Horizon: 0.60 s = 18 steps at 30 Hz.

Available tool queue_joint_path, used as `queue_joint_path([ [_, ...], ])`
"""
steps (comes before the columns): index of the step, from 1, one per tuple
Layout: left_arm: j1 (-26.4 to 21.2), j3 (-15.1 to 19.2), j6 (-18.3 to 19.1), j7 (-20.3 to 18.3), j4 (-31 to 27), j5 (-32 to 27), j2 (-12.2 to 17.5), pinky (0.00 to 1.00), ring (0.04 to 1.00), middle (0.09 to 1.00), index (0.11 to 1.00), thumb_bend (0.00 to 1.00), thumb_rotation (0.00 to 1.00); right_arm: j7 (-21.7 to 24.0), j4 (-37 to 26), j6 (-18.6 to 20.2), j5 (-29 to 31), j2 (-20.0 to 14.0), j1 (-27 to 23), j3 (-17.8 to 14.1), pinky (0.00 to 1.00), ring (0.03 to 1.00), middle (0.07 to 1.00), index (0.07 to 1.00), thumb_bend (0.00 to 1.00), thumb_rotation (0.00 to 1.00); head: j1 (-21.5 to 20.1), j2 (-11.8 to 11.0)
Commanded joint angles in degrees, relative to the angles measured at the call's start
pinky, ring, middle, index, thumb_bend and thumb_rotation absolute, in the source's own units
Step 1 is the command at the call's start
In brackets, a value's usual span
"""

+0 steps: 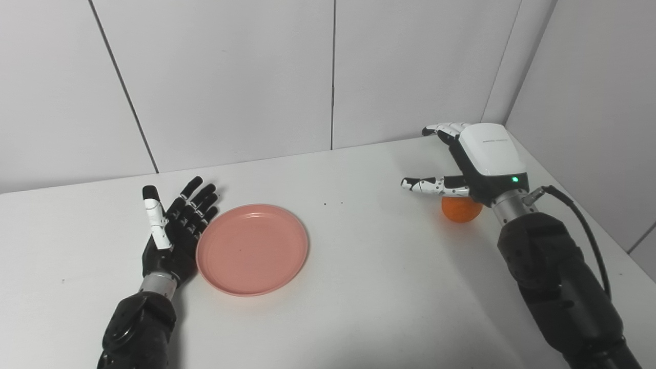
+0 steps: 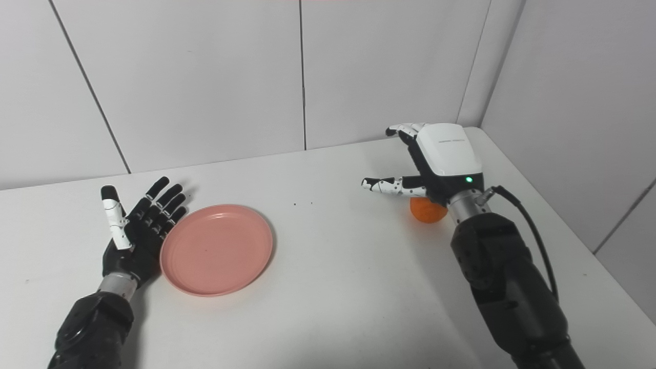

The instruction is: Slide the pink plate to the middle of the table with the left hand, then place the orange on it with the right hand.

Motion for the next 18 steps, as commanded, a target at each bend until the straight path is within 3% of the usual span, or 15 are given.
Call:
queue_joint_path([
  [1,2.2,-0.4,2.1,0.9,2.4,1.4,0.3,0.95,0.9,0.809,0.823,0.99,1.0,-0.9,0.5,0.5,0.6,-1.2,-2.3,-0.5,0.74,0.774,0.773,0.724,0.85,0.78,0.0,-0.1],
  [18,2.8,0.1,3.0,1.3,1.5,1.3,0.2,0.97,0.893,0.802,0.811,0.98,1.0,-2.5,9.6,1.1,2.2,-1.4,-3.7,1.1,0.74,0.77,0.781,0.755,0.85,0.8,0.5,0.3],
])
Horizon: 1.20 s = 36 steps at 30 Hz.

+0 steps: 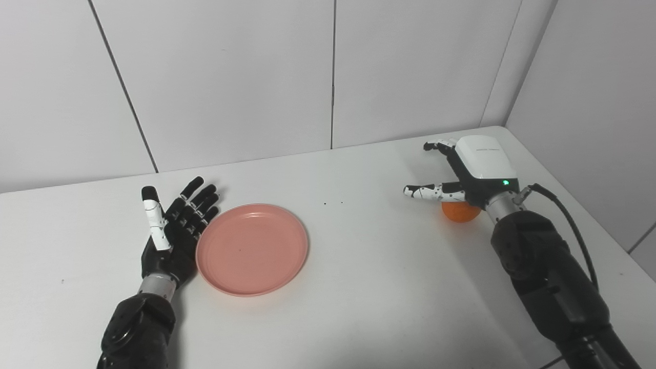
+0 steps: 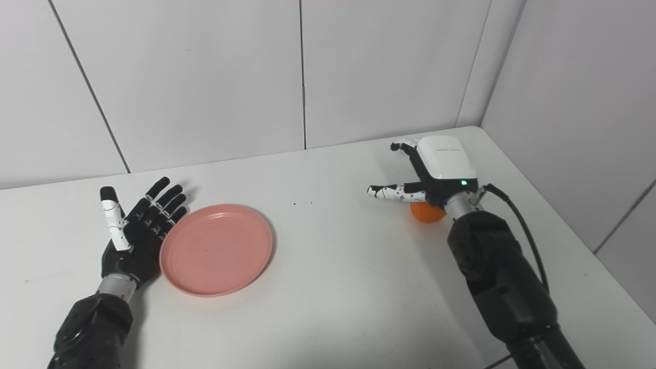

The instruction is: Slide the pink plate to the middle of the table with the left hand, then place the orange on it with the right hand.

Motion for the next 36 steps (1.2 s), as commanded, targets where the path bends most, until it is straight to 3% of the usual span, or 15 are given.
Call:
queue_joint_path([
  [1,2.3,-0.1,3.0,1.6,2.1,1.3,0.2,0.97,0.895,0.801,0.811,0.98,1.0,-1.9,0.2,0.7,0.1,-1.4,-2.4,-0.2,0.73,0.764,0.775,0.75,0.85,0.79,0.0,-0.1],
  [6,2.3,-0.2,2.9,1.4,2.1,1.4,0.4,0.96,0.892,0.787,0.807,0.99,1.0,-3.6,2.7,-0.8,-2.0,-3.5,-2.2,1.9,0.71,0.744,0.757,0.738,0.85,0.78,0.0,0.0],
  [18,2.5,-0.5,3.5,1.3,1.3,1.4,0.6,0.97,0.891,0.787,0.819,1.0,0.98,-5.3,6.5,-0.4,-3.9,-6.3,-1.9,5.5,0.73,0.75,0.757,0.731,0.86,0.75,0.1,0.2],
  [31,2.8,-0.7,3.9,1.7,0.8,1.5,0.6,0.96,0.884,0.782,0.818,1.0,0.98,-3.5,8.4,1.1,-1.3,-6.5,-1.5,5.3,0.72,0.774,0.777,0.745,0.85,0.74,0.4,0.6],
  [36,2.7,-0.5,4.3,1.5,0.8,1.0,0.5,0.98,0.891,0.792,0.824,1.0,0.97,-5.0,10.4,-0.3,-2.2,-7.0,-1.2,7.0,0.65,0.765,0.775,0.732,0.85,0.73,0.4,0.6],
])
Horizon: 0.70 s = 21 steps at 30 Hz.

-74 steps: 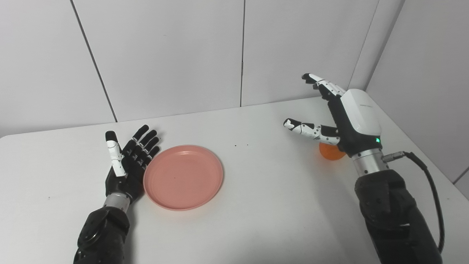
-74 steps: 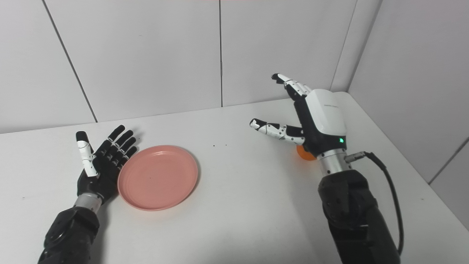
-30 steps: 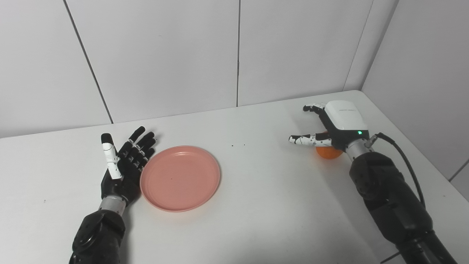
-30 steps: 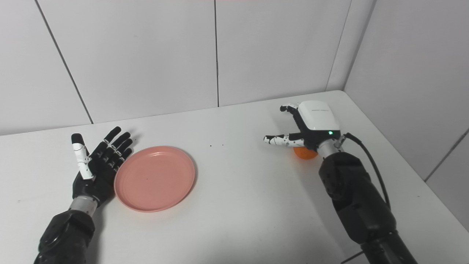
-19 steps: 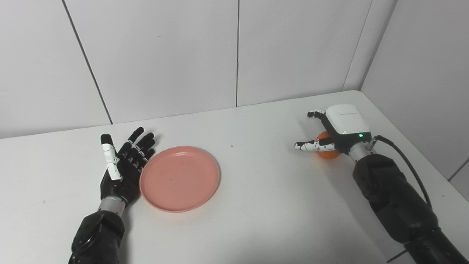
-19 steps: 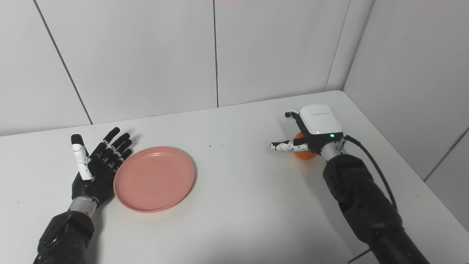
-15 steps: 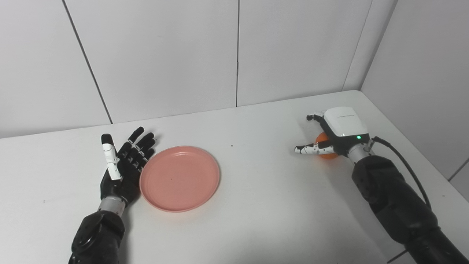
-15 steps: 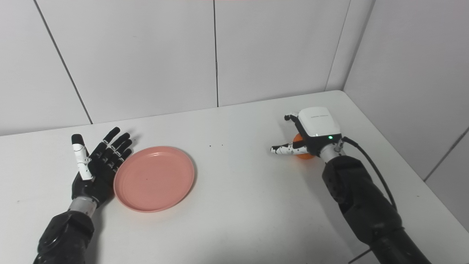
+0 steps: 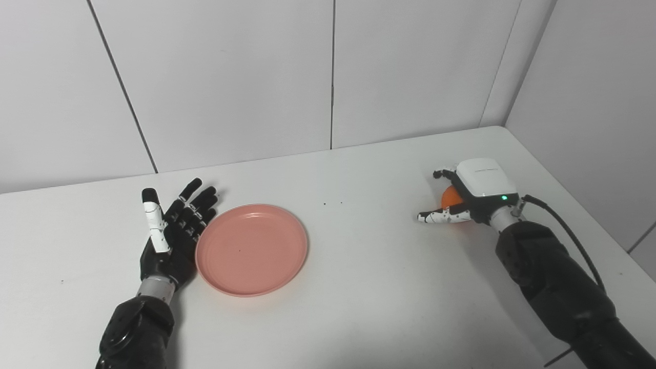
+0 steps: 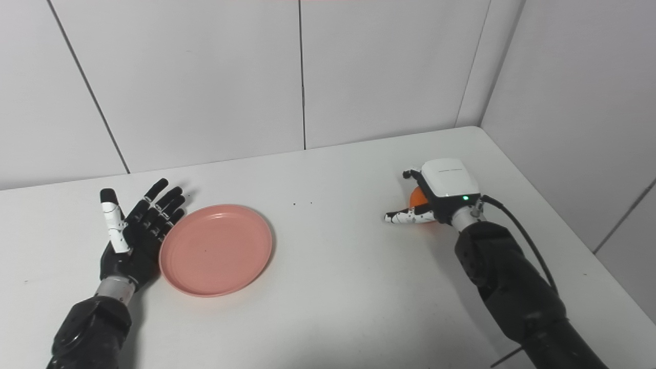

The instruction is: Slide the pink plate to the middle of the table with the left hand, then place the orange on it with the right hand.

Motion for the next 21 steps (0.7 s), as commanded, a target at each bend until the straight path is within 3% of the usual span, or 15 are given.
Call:
queue_joint_path([
  [1,2.2,-0.3,4.1,1.3,1.6,1.1,0.4,0.96,0.888,0.785,0.826,1.0,0.97,-2.0,1.0,-0.5,-1.2,-2.2,-1.4,0.7,0.64,0.758,0.768,0.719,0.85,0.71,0.2,0.2],
  [3,2.4,-0.5,4.1,1.2,1.4,1.2,0.5,0.96,0.891,0.786,0.829,0.99,0.98,-1.9,2.3,-0.5,-1.4,-2.5,-1.5,1.4,0.61,0.748,0.76,0.709,0.85,0.69,0.3,0.3],
  [5,2.5,-0.4,4.2,1.2,1.1,1.0,0.5,0.96,0.893,0.791,0.825,0.98,0.98,-2.6,3.6,-0.2,-1.0,-2.4,-1.6,1.6,0.52,0.663,0.71,0.668,0.85,0.67,0.5,0.4],
  [6,2.5,-0.3,4.4,1.3,1.0,0.9,0.5,0.98,0.898,0.796,0.826,0.99,0.97,-2.9,4.4,0.0,-0.6,-2.2,-1.8,1.7,0.42,0.551,0.645,0.619,0.84,0.68,0.5,0.4],
  [9,2.4,-0.1,4.7,1.4,0.9,0.7,0.5,0.99,0.899,0.797,0.827,0.99,0.97,-2.8,6.1,0.8,0.5,-1.6,-2.0,1.8,0.34,0.449,0.576,0.58,0.83,0.68,0.5,0.4],
  [10,2.4,-0.1,4.8,1.4,0.9,0.7,0.5,0.98,0.898,0.793,0.824,1.0,0.96,-2.8,6.5,1.0,0.8,-1.4,-1.9,2.0,0.3,0.387,0.501,0.531,0.81,0.67,0.5,0.4],
  [16,2.5,-0.6,5.1,0.9,0.3,1.0,0.8,0.98,0.899,0.788,0.834,1.0,0.97,-2.5,8.8,1.8,2.3,-0.4,-0.7,3.3,0.26,0.337,0.415,0.448,0.68,0.6,1.6,0.8],
  [21,2.3,-0.5,5.6,0.9,0.0,0.9,1.1,0.98,0.899,0.785,0.84,0.99,0.98,-7.9,12.8,-1.6,2.3,-0.2,0.1,5.3,0.24,0.316,0.381,0.422,0.61,0.57,1.6,0.8],
])
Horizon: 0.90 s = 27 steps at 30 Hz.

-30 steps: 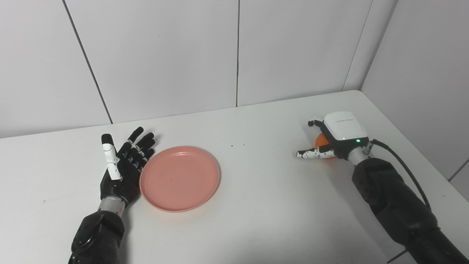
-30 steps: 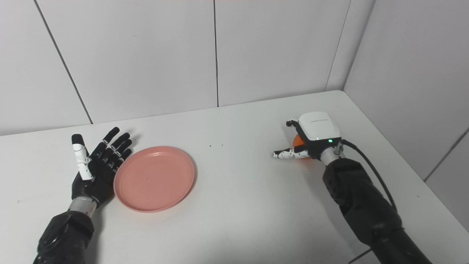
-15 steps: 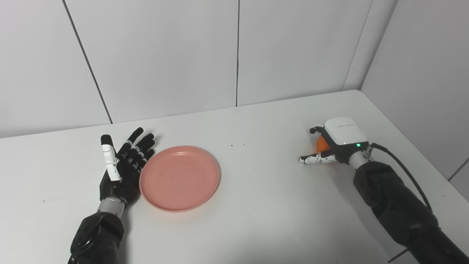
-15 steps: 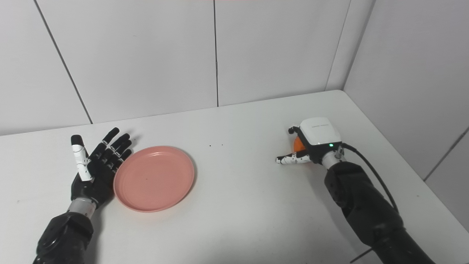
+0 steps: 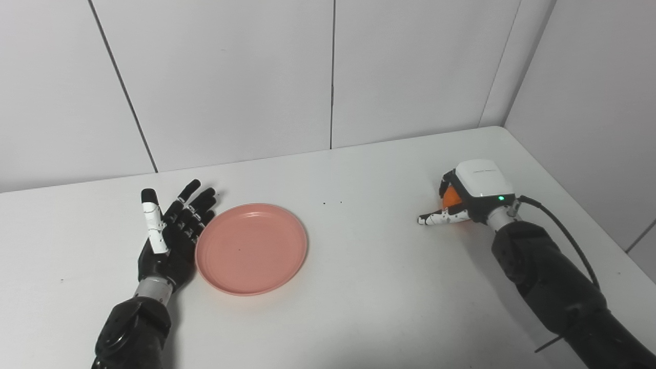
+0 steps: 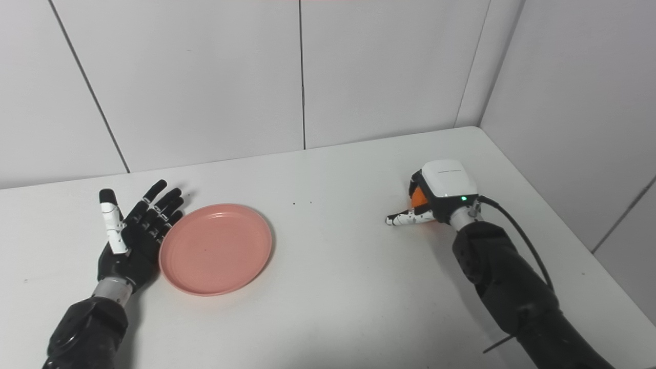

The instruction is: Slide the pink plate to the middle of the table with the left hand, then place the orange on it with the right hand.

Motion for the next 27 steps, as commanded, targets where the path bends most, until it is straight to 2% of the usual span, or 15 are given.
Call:
queue_joint_path([
  [1,1.7,-0.3,3.9,1.0,1.1,1.0,0.7,0.98,0.899,0.784,0.842,1.0,0.98,-0.5,4.3,-2.0,0.1,0.1,2.2,2.0,0.22,0.285,0.351,0.389,0.59,0.57,0.2,0.2],
  [5,1.7,-0.3,4.1,0.7,1.0,0.8,1.0,0.97,0.897,0.789,0.847,1.0,0.97,-3.8,6.9,-4.0,1.4,0.1,2.5,3.1,0.19,0.245,0.3,0.332,0.55,0.56,0.3,0.3],
  [8,1.7,-0.1,4.7,0.7,0.6,0.4,0.8,0.96,0.898,0.783,0.838,0.99,0.97,-5.9,8.3,-5.1,3.2,0.4,3.0,3.1,0.17,0.229,0.277,0.316,0.5,0.46,0.3,0.3],
  [12,1.7,-0.2,4.9,0.5,0.4,0.5,0.8,0.97,0.889,0.777,0.838,0.99,0.97,-6.8,8.0,-5.6,4.6,0.0,3.3,3.4,0.17,0.227,0.28,0.32,0.5,0.49,0.3,0.3],
  [16,1.7,-0.3,4.8,0.4,0.4,0.5,0.6,0.98,0.89,0.773,0.839,1.0,0.96,-6.0,5.9,-6.3,6.3,-0.6,3.2,3.2,0.17,0.222,0.274,0.316,0.5,0.43,0.6,0.4],
  [22,1.9,-0.3,5.1,0.7,0.0,0.4,0.1,0.98,0.893,0.762,0.836,0.99,0.96,-3.1,0.5,-4.9,8.5,-1.2,2.7,2.3,0.18,0.231,0.285,0.338,0.5,0.48,0.6,0.4],
  [27,2.1,-0.3,5.4,0.6,-0.3,0.2,-0.2,0.98,0.892,0.758,0.843,0.98,0.96,-0.3,-5.5,-4.0,9.4,-1.6,2.1,0.3,0.16,0.211,0.272,0.332,0.51,0.42,0.9,0.5],
])
